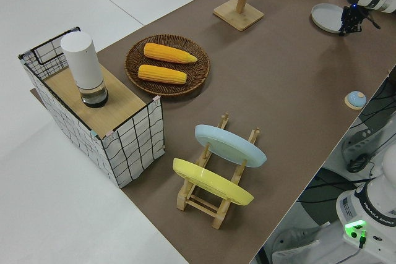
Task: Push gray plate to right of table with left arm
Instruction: 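Keep pushing the gray plate with the left gripper near the toaster oven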
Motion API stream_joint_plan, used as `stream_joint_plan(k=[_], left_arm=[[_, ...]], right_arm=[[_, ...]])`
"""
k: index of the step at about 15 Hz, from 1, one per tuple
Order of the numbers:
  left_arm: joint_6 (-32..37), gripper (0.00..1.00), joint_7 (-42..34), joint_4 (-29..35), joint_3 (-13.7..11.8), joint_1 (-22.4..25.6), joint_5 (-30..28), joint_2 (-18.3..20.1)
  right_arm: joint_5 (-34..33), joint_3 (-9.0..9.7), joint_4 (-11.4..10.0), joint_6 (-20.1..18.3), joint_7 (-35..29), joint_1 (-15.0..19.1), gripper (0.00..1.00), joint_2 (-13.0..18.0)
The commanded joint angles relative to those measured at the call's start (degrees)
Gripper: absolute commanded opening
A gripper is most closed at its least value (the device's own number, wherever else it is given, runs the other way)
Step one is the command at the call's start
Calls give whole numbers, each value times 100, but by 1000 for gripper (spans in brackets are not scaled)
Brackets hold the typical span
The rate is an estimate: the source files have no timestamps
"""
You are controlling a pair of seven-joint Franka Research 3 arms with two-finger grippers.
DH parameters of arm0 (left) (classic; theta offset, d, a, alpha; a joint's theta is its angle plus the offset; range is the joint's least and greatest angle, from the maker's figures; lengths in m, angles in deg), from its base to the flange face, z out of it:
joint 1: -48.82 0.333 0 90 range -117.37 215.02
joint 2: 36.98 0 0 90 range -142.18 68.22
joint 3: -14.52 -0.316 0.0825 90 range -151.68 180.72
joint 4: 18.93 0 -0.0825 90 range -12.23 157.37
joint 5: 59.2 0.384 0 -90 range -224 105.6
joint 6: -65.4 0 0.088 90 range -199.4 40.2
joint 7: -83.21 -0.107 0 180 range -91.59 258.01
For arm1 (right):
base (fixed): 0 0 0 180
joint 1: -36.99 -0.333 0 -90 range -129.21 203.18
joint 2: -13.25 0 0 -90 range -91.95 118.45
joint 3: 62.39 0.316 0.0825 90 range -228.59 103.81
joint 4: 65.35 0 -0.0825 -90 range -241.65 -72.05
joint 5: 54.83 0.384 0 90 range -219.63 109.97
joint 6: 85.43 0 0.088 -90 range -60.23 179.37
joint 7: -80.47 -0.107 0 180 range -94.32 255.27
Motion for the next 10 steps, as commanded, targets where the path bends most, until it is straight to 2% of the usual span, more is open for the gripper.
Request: stream_joint_plan(k=[1,3,4,8,10], left_arm=[[669,545,29,-445,-60,-14,71,-117],[942,947,12,-612,-69,47,105,-47],[1126,995,-23,-700,-69,57,123,-20],[2029,987,-479,-1112,-104,153,71,6],[2471,987,-944,-1219,-17,538,0,111]], right_arm=[[59,86,46,-83,-5,115,983,17],[59,86,46,-83,-14,115,983,17],[59,86,46,-83,-5,115,983,17],[59,86,46,-83,-14,115,983,17],[59,86,46,-83,-14,115,983,17]])
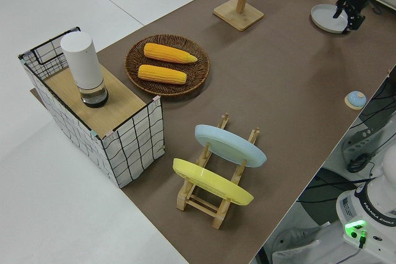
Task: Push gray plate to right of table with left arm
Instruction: 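Keep pushing the gray plate with the left gripper near the toaster oven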
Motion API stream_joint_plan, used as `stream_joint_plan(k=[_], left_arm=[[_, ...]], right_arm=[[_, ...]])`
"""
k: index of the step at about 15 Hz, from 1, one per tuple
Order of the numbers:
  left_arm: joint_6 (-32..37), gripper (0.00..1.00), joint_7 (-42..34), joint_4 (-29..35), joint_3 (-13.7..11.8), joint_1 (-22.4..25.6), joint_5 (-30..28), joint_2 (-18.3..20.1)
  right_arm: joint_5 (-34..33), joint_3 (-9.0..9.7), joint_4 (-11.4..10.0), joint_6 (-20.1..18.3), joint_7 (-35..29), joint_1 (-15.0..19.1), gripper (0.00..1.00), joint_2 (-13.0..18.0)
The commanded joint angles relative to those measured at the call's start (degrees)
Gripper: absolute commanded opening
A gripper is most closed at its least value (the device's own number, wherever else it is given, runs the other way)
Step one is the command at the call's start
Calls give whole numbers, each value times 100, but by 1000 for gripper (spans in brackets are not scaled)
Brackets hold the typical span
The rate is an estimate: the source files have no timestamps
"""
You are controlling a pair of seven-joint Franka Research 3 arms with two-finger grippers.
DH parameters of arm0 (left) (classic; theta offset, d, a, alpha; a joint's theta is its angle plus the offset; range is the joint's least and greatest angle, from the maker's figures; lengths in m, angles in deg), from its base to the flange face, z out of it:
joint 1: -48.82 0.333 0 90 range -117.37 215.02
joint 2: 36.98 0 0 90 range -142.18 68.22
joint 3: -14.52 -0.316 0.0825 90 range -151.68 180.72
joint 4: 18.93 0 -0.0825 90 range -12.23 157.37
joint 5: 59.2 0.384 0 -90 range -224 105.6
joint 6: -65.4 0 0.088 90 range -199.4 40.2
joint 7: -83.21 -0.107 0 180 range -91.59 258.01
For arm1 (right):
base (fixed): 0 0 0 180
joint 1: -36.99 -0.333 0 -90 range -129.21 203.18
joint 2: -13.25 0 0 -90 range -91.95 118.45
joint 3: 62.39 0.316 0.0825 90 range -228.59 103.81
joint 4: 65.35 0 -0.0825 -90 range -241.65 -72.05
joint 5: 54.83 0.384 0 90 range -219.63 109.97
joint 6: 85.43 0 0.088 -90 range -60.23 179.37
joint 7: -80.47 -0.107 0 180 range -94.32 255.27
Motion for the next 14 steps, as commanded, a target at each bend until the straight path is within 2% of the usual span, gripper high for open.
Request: stream_joint_plan(k=[1,4,6,9,11,14], left_arm=[[663,987,-920,-270,121,620,-77,138],[960,989,-1957,-270,51,780,-148,296],[1312,981,-2380,-270,7,832,-122,367],[1532,989,-3162,-270,103,1359,-165,568],[1892,989,-3645,-261,77,1649,-174,849],[2481,991,-4980,-244,25,2053,-209,1254]], right_arm=[[59,77,46,-83,-14,115,983,17],[59,77,46,-83,-5,115,983,17],[59,86,46,-83,-5,115,983,17],[59,86,46,-83,-5,115,983,17],[59,86,46,-83,-5,115,983,17],[59,86,46,-83,-5,115,983,17]])
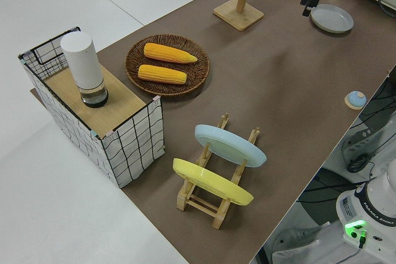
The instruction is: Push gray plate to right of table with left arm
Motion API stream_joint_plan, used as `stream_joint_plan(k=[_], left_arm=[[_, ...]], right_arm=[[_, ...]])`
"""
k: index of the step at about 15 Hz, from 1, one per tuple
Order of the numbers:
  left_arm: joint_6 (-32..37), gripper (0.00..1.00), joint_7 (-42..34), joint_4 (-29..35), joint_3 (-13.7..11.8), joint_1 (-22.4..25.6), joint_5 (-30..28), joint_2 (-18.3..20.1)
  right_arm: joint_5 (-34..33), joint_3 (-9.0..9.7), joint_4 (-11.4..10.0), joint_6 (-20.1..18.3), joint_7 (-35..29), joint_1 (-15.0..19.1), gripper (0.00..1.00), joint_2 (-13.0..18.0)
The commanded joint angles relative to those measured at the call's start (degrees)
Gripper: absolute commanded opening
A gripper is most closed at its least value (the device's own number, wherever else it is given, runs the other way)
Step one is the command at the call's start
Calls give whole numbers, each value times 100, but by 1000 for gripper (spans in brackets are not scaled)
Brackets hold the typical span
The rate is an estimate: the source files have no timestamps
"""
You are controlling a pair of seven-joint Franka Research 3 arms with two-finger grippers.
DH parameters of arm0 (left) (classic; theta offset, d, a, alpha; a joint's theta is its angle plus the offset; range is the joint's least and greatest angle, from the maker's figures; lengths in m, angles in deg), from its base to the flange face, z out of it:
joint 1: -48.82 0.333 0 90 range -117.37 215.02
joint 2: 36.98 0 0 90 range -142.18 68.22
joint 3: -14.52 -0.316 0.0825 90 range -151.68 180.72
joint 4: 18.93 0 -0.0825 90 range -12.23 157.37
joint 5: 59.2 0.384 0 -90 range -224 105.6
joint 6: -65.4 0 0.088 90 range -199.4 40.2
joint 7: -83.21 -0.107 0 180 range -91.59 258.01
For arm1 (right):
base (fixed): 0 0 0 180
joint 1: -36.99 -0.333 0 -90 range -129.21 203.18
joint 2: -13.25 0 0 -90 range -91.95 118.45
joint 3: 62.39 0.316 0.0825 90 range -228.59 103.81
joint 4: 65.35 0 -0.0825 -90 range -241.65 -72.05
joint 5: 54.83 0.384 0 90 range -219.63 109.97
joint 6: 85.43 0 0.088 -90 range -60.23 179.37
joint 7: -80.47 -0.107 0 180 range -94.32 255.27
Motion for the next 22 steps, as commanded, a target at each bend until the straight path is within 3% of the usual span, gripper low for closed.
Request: stream_joint_plan(k=[1,6,10,14,17,20,22], left_arm=[[714,991,-1422,83,10,559,-129,551],[1129,1000,-2600,119,10,1368,-94,974],[1164,1000,-2952,110,-8,2071,-129,1132],[1173,1000,-5539,92,10,3203,-182,1334],[1199,1000,-6861,127,1,3837,-603,1484],[1129,1000,-7690,119,10,4356,-892,1484],[1120,1000,-7815,127,10,4481,-956,1492]], right_arm=[[59,86,45,-83,-14,115,983,17],[59,77,45,-83,-5,115,983,17],[59,77,45,-83,-5,115,983,17],[59,77,45,-83,-5,115,983,17],[59,77,45,-83,-5,115,983,17],[59,86,45,-83,-5,115,983,17],[59,77,45,-83,-5,115,983,17]])
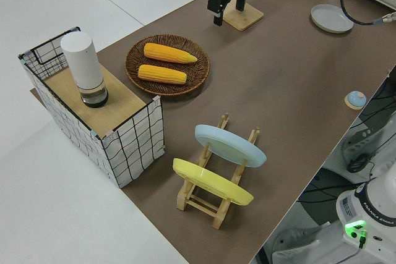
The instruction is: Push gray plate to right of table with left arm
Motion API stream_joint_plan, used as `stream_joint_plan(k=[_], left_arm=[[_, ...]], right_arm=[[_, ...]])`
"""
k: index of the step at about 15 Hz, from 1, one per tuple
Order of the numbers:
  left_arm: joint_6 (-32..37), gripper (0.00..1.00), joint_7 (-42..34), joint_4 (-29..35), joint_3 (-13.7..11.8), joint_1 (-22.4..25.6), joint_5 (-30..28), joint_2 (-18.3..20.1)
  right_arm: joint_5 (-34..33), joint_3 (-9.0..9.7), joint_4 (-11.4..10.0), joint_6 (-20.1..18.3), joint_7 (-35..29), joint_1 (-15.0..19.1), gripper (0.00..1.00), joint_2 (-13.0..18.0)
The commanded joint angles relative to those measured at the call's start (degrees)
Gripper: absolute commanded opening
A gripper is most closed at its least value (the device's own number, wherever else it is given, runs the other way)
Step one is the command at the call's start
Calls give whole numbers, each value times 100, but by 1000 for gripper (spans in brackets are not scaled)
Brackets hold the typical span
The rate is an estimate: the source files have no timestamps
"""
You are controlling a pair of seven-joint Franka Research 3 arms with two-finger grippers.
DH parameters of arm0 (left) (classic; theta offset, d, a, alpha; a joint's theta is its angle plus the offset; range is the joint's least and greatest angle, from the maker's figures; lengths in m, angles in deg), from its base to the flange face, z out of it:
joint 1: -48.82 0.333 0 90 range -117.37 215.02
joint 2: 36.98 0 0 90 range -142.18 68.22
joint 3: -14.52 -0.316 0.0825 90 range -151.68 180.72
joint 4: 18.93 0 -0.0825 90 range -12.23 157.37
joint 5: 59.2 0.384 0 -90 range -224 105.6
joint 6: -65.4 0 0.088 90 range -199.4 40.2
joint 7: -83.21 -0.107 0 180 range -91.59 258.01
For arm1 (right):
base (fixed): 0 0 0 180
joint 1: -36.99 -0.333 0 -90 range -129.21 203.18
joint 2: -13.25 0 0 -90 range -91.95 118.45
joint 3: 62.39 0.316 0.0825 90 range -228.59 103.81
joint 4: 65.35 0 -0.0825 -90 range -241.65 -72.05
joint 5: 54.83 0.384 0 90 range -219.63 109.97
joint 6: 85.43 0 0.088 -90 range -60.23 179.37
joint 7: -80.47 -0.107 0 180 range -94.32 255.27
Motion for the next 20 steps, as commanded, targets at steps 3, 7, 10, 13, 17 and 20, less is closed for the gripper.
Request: stream_joint_plan(k=[3,7,10,13,17,20], left_arm=[[-51,1000,-243,417,112,140,-216,375],[-270,1000,-217,1260,164,96,-506,1043],[-639,1000,72,1964,182,-9,-576,1518],[-754,1000,599,2168,173,-334,-585,1607],[-772,1000,680,2291,165,-423,-523,1660],[-772,1000,662,2291,173,-441,-541,1660]], right_arm=[[59,86,46,-83,-5,115,983,17],[59,86,46,-83,-5,115,983,17],[59,86,46,-83,-5,115,983,17],[59,86,46,-83,-5,115,983,17],[59,86,46,-83,-5,115,983,17],[59,86,46,-83,-14,115,983,17]])
